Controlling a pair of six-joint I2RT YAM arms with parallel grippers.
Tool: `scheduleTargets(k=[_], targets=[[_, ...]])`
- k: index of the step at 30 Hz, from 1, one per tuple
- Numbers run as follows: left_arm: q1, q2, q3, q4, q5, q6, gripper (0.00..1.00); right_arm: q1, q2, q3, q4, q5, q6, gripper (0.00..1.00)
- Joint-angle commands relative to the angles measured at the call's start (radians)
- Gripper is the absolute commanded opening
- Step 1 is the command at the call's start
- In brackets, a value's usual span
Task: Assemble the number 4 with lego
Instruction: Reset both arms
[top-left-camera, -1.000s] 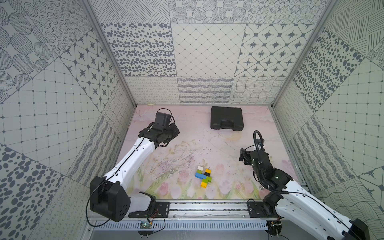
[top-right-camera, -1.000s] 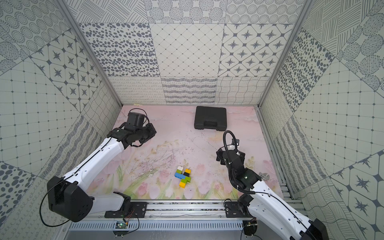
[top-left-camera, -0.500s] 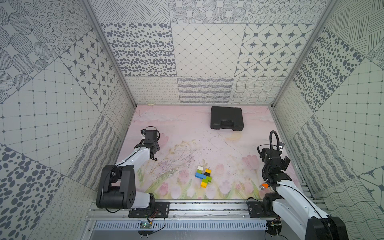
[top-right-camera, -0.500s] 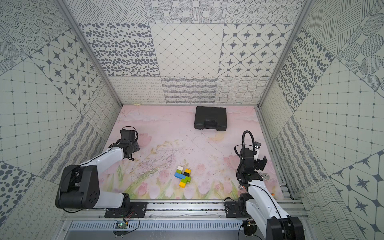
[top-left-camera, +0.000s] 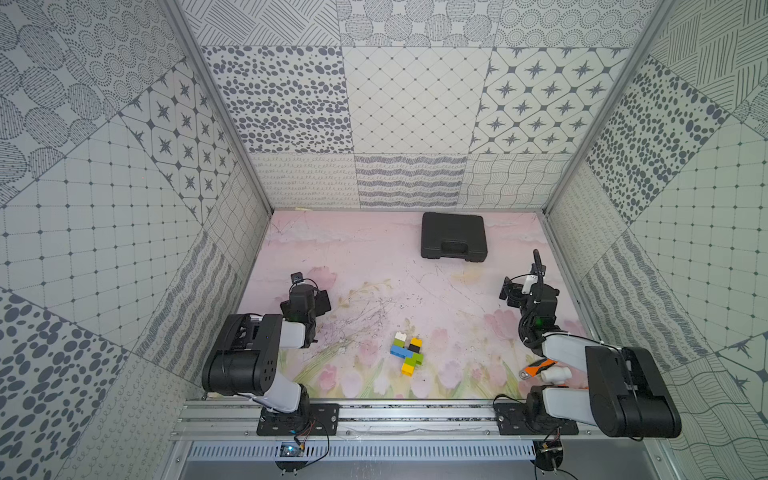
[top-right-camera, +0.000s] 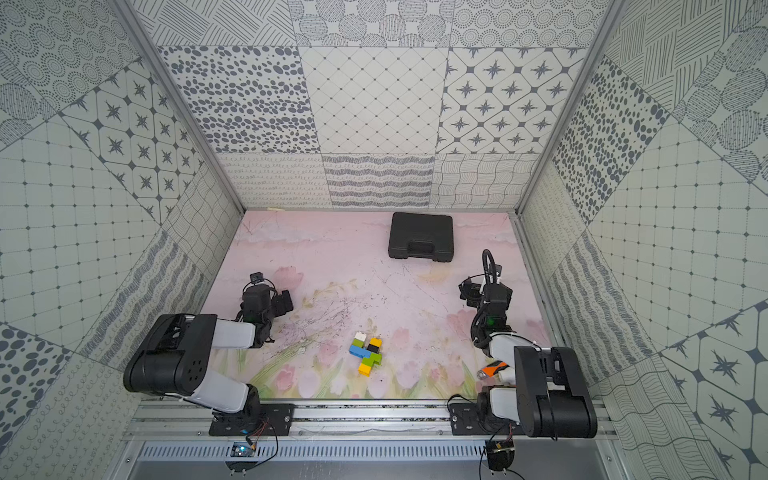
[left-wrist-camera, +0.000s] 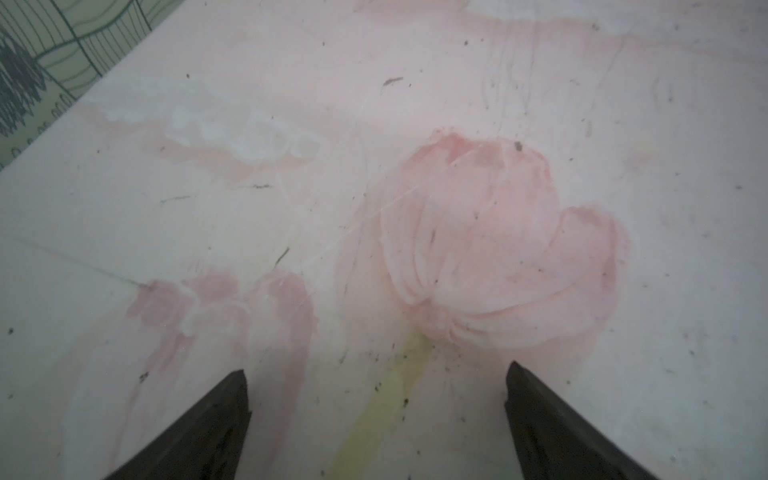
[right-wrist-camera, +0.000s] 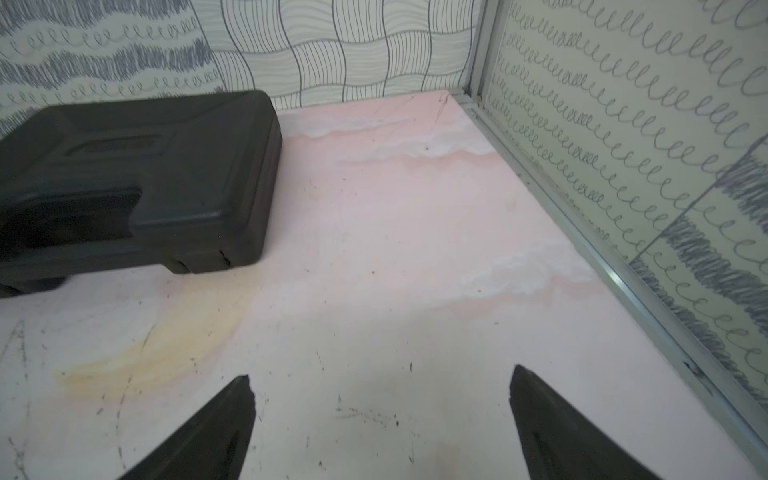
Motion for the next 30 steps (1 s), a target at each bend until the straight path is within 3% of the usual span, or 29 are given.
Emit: scheduleTargets(k=[1,2,4,6,8,10,12,14,30], targets=[[-0.005,0.035,0.044,0.264,0.105,0.111,0.99,0.014,0.095,-0.035,0.298,-0.091,-0.006,0.99],[-0.004,0.022,0.067,0.19,0.121,0.104,0.99,0.033,0.167,-0.057,0.409,-0.088,-0.029,0.99],[-0.006,0.038,0.054,0.242,0.118,0.12,1.0,0.052,0.307,-0.067,0.609,-0.058,-0.046,0.99],[-0.006,0.025,0.065,0.193,0.117,0.105,0.99,0.052,0.208,0.015,0.283,-0.085,-0.05,0.99],[-0.009,0.034,0.059,0.225,0.108,0.119,1.0,0.051,0.274,0.094,0.258,-0.101,-0.053,0.99],[-0.018,0.031,0.064,0.206,0.084,0.118,0.99,0.04,0.227,0.121,0.128,-0.121,-0.05,0.99],[-0.023,0.031,0.064,0.213,0.077,0.121,1.0,0.04,0.259,0.096,0.227,-0.114,-0.045,0.99],[-0.023,0.037,0.062,0.224,0.074,0.127,1.0,0.04,0.234,0.114,0.147,-0.12,-0.051,0.99],[-0.037,0.036,0.062,0.224,0.057,0.137,1.0,0.057,0.239,0.114,0.158,-0.1,-0.067,0.99]])
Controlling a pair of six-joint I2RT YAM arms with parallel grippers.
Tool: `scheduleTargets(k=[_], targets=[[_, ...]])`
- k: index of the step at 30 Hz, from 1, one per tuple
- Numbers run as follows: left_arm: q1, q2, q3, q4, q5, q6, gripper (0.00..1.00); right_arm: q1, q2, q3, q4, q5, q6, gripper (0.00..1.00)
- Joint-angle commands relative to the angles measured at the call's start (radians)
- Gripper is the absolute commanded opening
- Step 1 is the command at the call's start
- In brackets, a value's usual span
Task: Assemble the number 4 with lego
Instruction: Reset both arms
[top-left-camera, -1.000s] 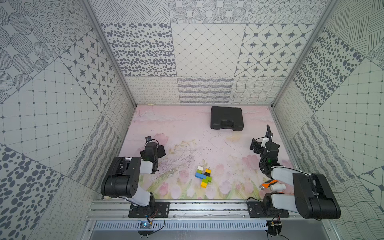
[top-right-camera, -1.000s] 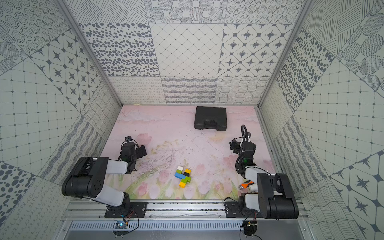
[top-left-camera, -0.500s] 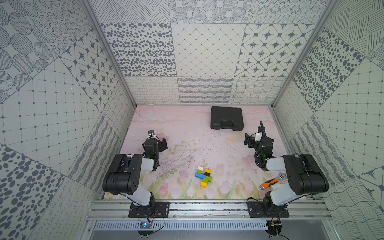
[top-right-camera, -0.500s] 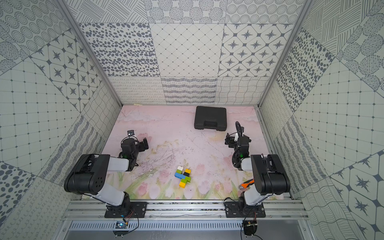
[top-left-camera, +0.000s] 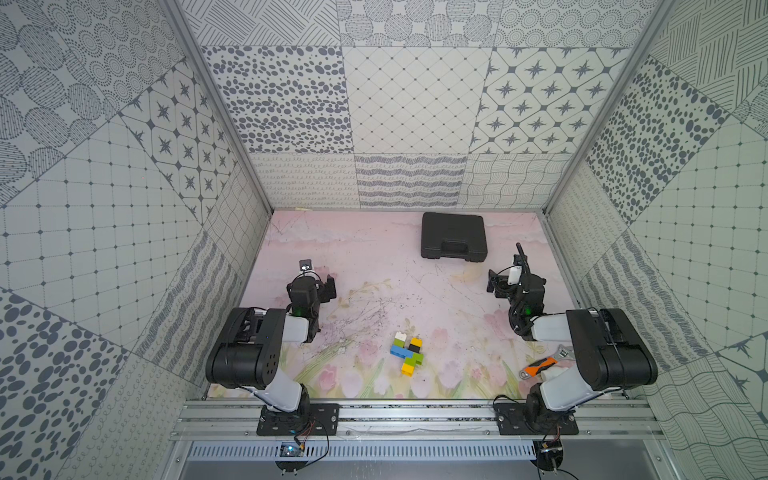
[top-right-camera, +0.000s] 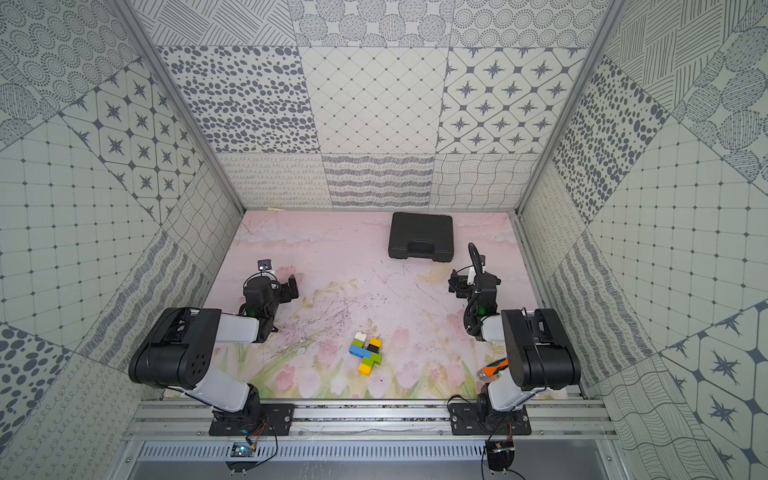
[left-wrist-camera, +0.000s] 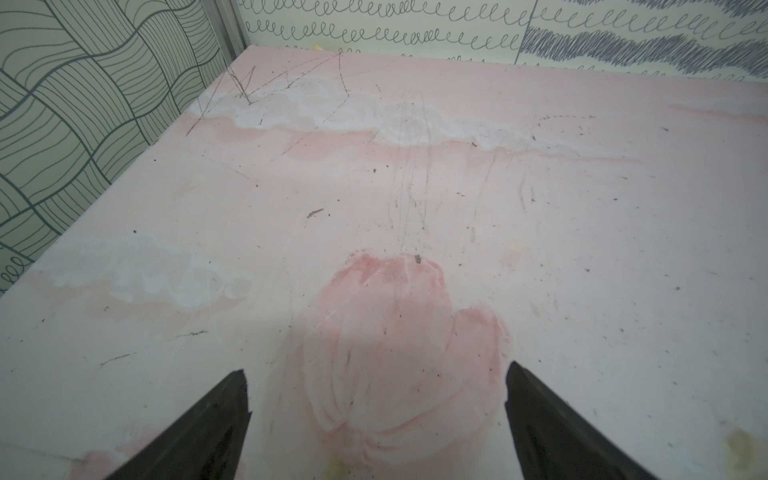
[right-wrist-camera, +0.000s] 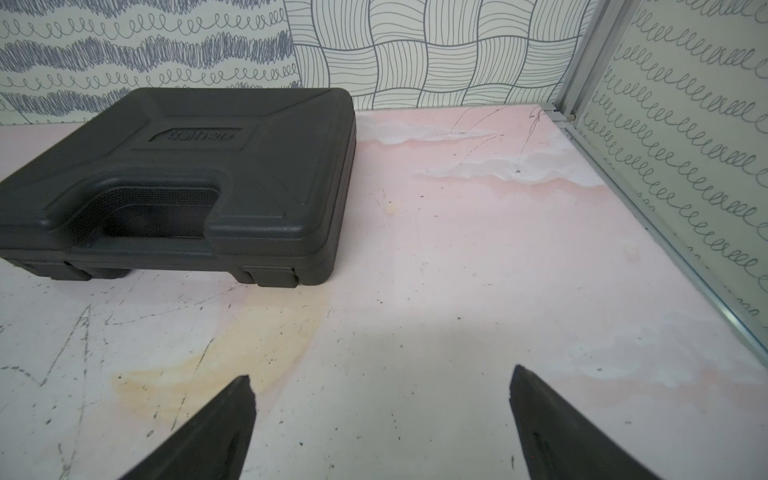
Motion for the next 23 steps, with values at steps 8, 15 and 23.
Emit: scheduleTargets(k=[8,15,23], targets=[[-0.004,0.004,0.007,0.066,-0.005,0.023,1.0,0.003,-0.011,0.01,0.035,0.005,-0.01,0.99],[-0.004,0.004,0.006,0.065,-0.005,0.023,1.0,0.003,-0.011,0.008,0.036,0.004,-0.009,0.99],[-0.004,0.004,0.006,0.065,-0.005,0.023,1.0,0.003,-0.011,0.007,0.037,0.005,-0.011,0.99]])
